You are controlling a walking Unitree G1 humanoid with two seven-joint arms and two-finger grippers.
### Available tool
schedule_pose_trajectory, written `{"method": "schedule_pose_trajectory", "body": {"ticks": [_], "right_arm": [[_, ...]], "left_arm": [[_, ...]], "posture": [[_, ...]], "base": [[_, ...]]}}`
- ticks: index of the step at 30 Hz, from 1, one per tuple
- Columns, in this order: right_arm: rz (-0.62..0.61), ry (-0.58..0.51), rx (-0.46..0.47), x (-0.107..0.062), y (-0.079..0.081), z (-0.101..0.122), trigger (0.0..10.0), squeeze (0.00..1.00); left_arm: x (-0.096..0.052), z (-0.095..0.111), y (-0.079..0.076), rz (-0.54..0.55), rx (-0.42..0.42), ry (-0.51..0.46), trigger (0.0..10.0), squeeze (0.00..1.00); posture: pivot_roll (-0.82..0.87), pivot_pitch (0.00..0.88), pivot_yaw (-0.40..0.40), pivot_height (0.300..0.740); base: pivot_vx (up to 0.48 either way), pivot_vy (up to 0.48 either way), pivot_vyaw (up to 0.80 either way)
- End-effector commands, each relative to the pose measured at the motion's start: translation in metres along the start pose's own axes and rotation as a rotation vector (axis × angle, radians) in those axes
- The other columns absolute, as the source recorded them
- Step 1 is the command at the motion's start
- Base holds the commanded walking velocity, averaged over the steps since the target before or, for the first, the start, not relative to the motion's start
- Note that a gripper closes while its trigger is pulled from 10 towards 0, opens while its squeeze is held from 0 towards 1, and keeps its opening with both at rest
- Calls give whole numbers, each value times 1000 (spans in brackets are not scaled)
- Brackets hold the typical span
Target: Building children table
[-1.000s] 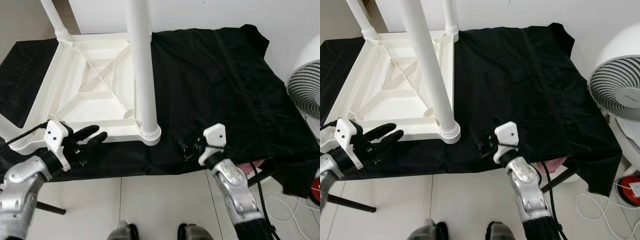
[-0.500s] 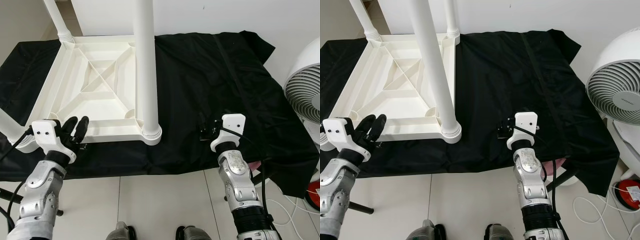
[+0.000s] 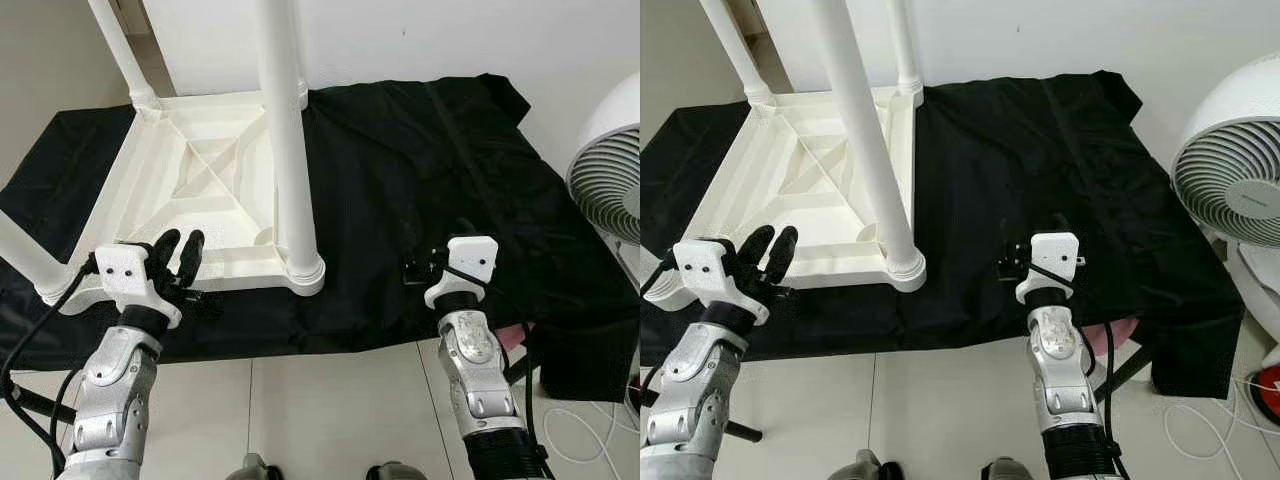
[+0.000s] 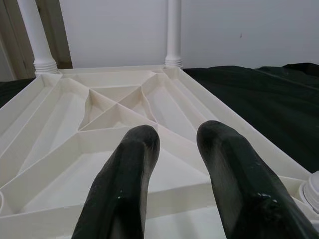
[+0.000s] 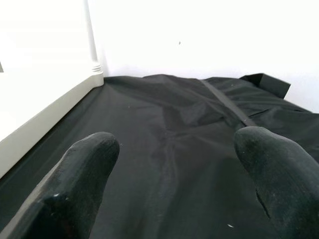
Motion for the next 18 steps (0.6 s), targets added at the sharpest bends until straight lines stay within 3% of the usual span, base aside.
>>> {"method": "schedule_pose_trajectory", "body": {"ticks": [1,4,18], "right_arm": [[4,8,5,-3,3,-4,10000,0],[-17,8,-5,-8,0,-6,10000,0],[1,1,-10,-10,-1,-2,10000,0]], "left_arm": [[-6,-11,21,219,-2,75,10000,0],[-8,-20,19,227,-20,93,10000,0],[-16,-11,13,215,16,63,10000,0]], "posture": [[-95,47,123,740],[-92,44,96,740],[-71,29,59,740]], "base": [[0,0,0],[0,0,0],[0,0,0]]}}
Point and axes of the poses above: a point about 5 cm out from each wrist's last joint towards the gripper, its own x axis pointing out of the wrist towards the gripper, its own z axis along the axis of the wrist's last joint, y = z × x, the point moved 4 cm from there along x, pointing out of the wrist towards the gripper, and after that the axes turned 13 degrees about x, right-handed, at the moved point
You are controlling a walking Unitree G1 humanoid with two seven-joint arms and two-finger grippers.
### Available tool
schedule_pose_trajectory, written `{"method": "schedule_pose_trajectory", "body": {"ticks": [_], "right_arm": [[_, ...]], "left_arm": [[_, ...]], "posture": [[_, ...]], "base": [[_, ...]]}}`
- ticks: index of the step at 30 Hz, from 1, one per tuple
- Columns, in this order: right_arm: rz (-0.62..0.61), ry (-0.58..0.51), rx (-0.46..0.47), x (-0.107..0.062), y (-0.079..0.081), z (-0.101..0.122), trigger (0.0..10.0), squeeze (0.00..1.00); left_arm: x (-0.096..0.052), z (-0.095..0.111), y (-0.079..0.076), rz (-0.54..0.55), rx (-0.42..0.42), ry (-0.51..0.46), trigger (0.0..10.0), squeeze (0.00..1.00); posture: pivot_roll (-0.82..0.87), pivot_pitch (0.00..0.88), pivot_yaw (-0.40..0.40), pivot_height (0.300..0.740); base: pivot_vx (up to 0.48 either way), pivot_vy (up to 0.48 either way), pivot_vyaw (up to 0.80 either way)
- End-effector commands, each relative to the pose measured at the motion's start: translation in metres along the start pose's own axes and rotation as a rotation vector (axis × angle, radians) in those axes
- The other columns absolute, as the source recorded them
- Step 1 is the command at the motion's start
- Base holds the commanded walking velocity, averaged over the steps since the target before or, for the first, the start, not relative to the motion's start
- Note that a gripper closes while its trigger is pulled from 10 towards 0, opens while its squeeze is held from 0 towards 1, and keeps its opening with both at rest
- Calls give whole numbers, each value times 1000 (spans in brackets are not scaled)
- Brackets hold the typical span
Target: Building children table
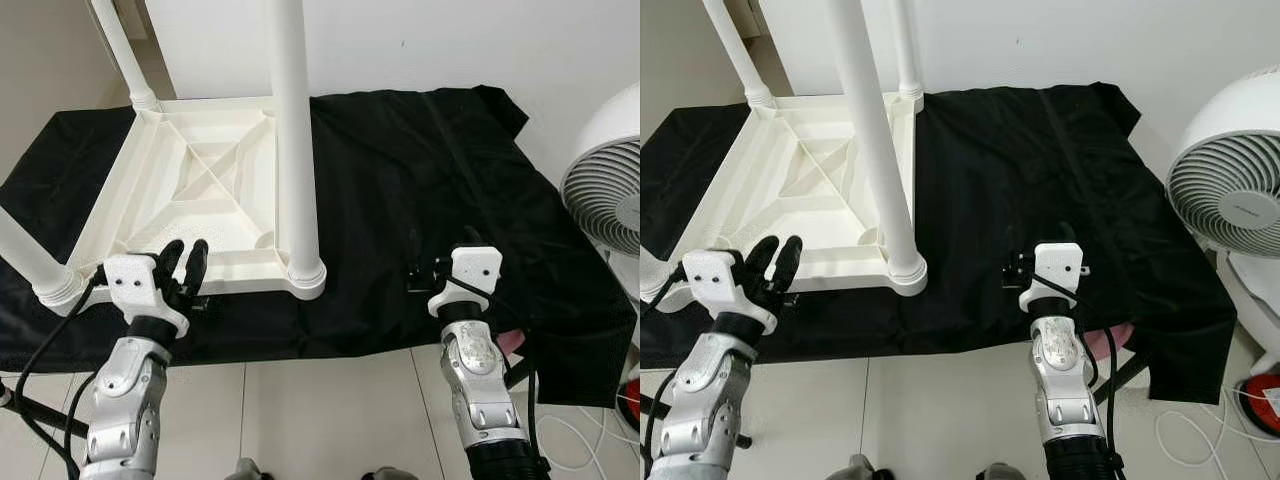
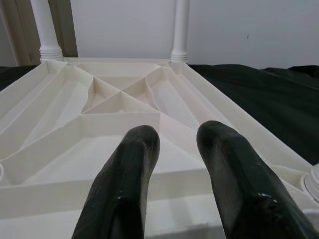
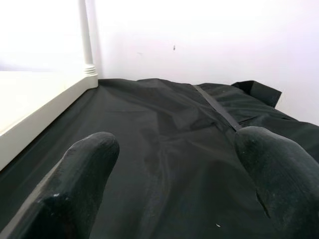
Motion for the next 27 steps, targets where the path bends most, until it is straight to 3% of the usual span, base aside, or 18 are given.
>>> {"method": "schedule_pose_trajectory", "body": {"ticks": [1,13,27], "right_arm": [[22,-5,5,-2,4,1,10000,0],[37,16,-1,-7,1,-3,10000,0],[52,27,0,-8,2,-6,10000,0]], "left_arm": [[-5,0,21,187,26,27,10000,0],[-15,-1,20,202,49,45,10000,0],[-16,-1,22,213,52,55,10000,0]], "posture": [[-71,29,59,740],[-49,40,41,740],[-44,56,47,740]], "base": [[0,0,0],[0,0,0],[0,269,0]]}}
Point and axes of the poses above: a point about 5 cm out from each wrist's last joint towards the gripper, its own x axis pointing out of the wrist towards the gripper, its own z axis along the axis of the wrist's last joint, y = z × x, the point moved 4 cm from there along x, pointing out of the wrist towards the gripper, and after that the axes turned 13 degrees about x, right-handed, at the moved point
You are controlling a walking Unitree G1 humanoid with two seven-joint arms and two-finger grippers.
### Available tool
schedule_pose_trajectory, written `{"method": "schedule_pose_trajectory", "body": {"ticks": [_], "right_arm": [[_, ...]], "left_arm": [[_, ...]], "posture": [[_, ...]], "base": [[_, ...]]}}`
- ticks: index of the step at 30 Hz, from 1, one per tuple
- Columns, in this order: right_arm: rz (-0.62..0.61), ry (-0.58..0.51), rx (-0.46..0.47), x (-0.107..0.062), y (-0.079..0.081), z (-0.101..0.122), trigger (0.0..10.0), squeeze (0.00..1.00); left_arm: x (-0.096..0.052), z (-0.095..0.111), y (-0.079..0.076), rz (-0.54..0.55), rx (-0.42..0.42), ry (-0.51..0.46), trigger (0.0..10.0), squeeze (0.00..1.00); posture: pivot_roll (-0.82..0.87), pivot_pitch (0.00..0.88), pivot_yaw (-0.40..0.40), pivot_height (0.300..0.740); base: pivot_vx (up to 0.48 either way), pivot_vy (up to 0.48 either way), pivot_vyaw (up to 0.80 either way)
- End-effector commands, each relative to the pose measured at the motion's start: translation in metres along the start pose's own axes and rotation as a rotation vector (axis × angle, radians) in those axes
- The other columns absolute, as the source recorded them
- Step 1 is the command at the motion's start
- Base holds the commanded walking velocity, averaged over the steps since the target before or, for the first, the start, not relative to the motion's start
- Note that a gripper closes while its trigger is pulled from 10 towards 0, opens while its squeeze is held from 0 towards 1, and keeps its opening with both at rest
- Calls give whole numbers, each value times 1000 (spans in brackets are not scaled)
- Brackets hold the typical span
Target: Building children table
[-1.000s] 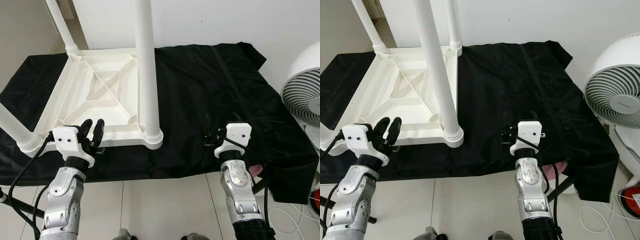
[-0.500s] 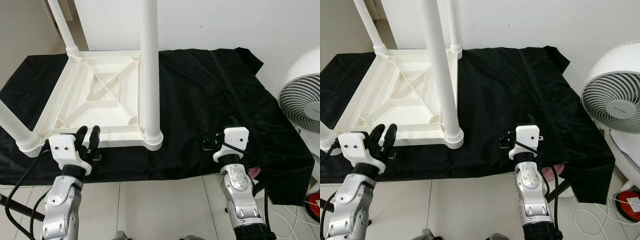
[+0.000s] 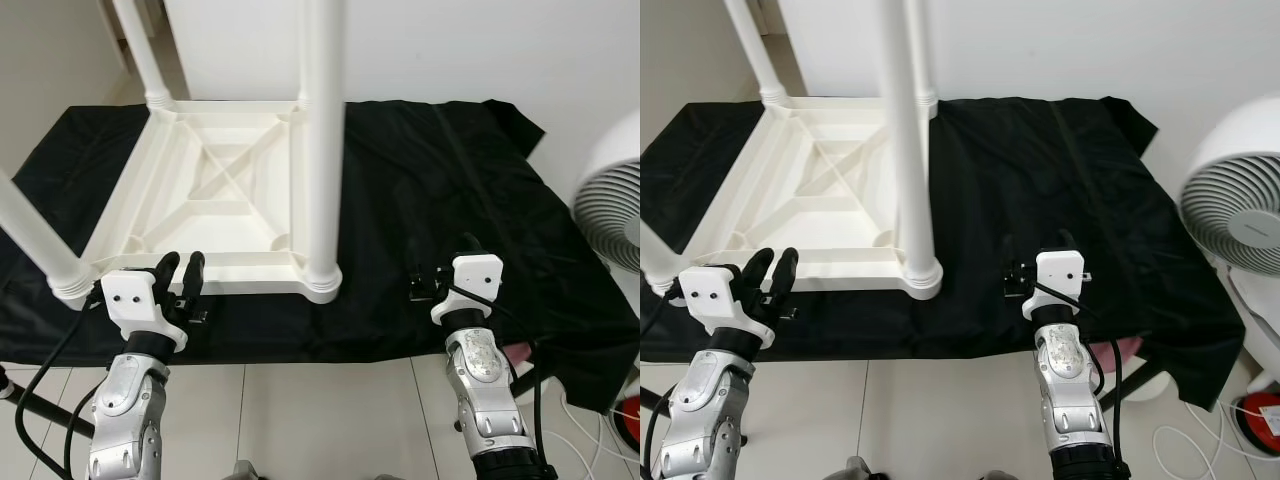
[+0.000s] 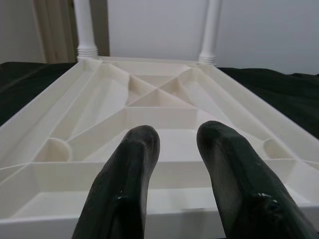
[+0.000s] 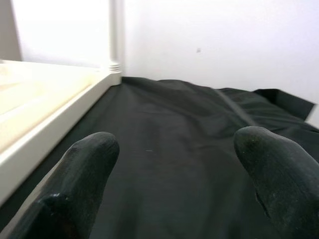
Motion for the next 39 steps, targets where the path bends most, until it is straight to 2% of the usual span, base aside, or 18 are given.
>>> {"method": "schedule_pose_trajectory", "body": {"ticks": [1,14,17,22,31,39], "right_arm": [[13,5,4,-2,3,-2,10000,0],[-6,13,-4,-7,0,-6,10000,0],[-92,43,-9,-21,-15,-19,10000,0],[-160,66,-14,-31,-27,-26,10000,0],[-150,81,-29,-34,-25,-30,10000,0],[-122,83,-39,-34,-22,-32,10000,0]], "left_arm": [[-3,-3,17,156,16,44,10000,0],[-3,-2,15,143,22,50,10000,0],[-7,-3,11,126,31,53,10000,0],[-11,-4,7,109,34,62,10000,0],[-15,-5,6,105,41,73,10000,0],[-17,-3,7,114,86,60,10000,0]], "posture": [[-44,56,47,740],[-44,60,50,740],[-41,64,46,740],[-38,70,49,740],[-33,74,50,740],[-27,77,48,740]], "base": [[0,307,0],[0,320,0],[0,322,0],[0,321,0],[0,328,0],[0,0,0]]}}
Point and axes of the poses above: a point about 5 cm out from each wrist's last joint towards the gripper, its own x axis pointing out of the wrist towards the gripper, its own z axis along the axis of the wrist's last joint, y = z × x, the point moved 4 cm from there along x, pointing out of the wrist towards the gripper, and after that the axes turned 13 degrees about x, right-handed, at the moved point
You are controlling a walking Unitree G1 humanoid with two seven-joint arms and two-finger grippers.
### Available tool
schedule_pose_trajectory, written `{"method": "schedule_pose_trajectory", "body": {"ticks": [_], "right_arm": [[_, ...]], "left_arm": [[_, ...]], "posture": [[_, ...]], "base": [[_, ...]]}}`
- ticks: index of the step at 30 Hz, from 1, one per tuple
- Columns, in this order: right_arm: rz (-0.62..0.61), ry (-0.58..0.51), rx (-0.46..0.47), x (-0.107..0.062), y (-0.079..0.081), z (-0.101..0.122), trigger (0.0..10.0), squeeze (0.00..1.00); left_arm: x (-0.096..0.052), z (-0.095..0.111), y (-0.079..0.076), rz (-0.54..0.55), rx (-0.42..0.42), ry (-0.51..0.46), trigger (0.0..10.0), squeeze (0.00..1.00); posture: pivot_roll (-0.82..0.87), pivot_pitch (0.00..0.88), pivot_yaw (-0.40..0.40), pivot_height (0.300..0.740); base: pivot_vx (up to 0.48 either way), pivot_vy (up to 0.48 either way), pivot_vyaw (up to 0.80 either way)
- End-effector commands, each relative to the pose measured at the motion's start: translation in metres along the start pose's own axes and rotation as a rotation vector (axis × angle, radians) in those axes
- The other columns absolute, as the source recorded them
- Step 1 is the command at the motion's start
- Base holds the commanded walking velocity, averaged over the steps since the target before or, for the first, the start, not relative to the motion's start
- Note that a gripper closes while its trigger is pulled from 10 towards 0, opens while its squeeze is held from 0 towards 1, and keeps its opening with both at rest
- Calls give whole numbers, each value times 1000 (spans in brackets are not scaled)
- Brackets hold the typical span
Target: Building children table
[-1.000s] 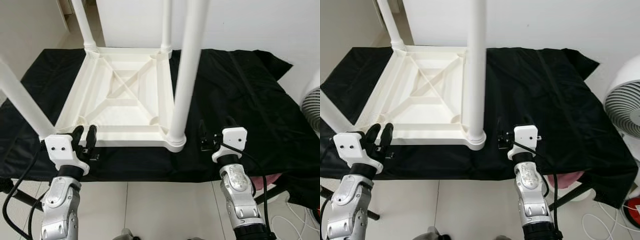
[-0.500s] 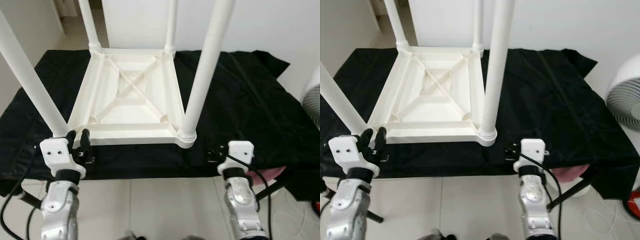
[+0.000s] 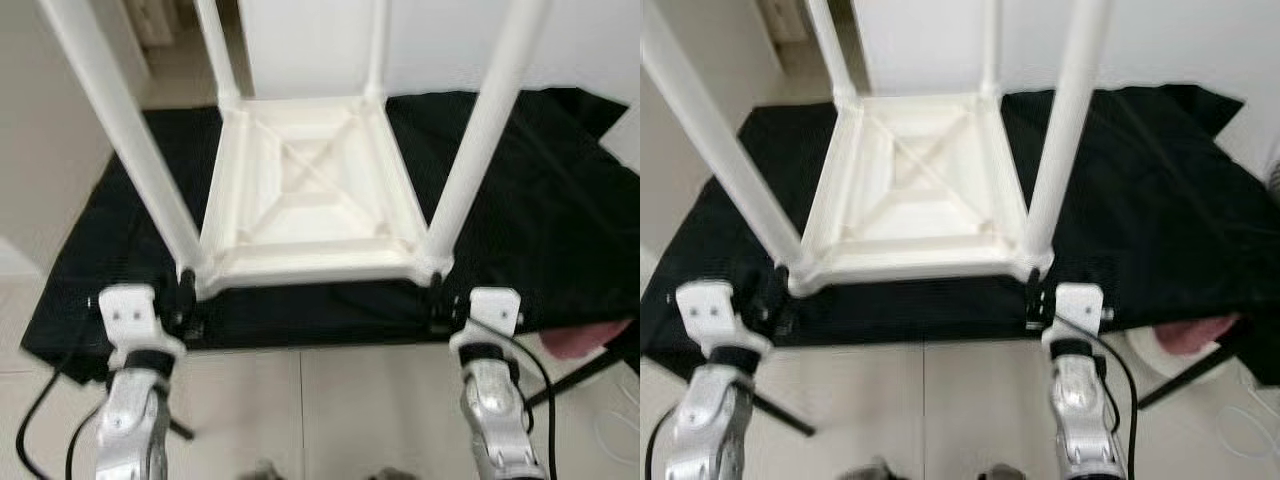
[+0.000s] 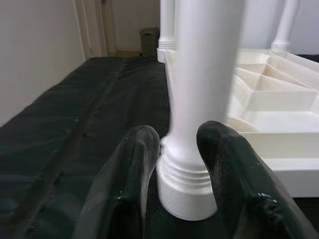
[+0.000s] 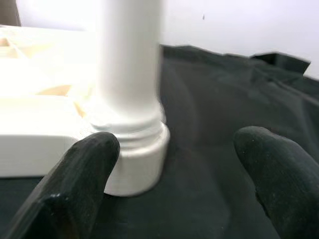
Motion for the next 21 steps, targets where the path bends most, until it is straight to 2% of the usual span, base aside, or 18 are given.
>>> {"method": "schedule_pose_trajectory", "body": {"ticks": [1,10,16,21], "right_arm": [[25,14,0,-1,6,-4,10000,0],[29,2,-17,-1,6,-4,10000,0],[-2,-20,-36,-2,0,0,10000,0],[-109,-42,-41,4,-20,8,10000,0]], "left_arm": [[-5,-4,5,14,25,16,10000,0],[-6,-1,-2,-11,68,4,10000,0],[-7,1,-5,-24,76,-4,10000,0],[-4,8,-16,-104,100,-38,10000,0]], "posture": [[-27,77,48,740],[-27,77,48,740],[-29,83,46,740],[-36,75,44,740]], "base": [[0,0,0],[0,0,0],[0,0,0],[0,0,0]]}}
Point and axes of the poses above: a point about 5 cm out from each wrist's last joint towards the gripper, its own x axis pointing out of the wrist towards the gripper, its own z axis along the axis of the wrist's last joint, y = z × x, the point moved 4 cm from there along x, pointing out of the wrist towards the gripper, and after that the axes turned 13 degrees about x, right-handed, at the moved point
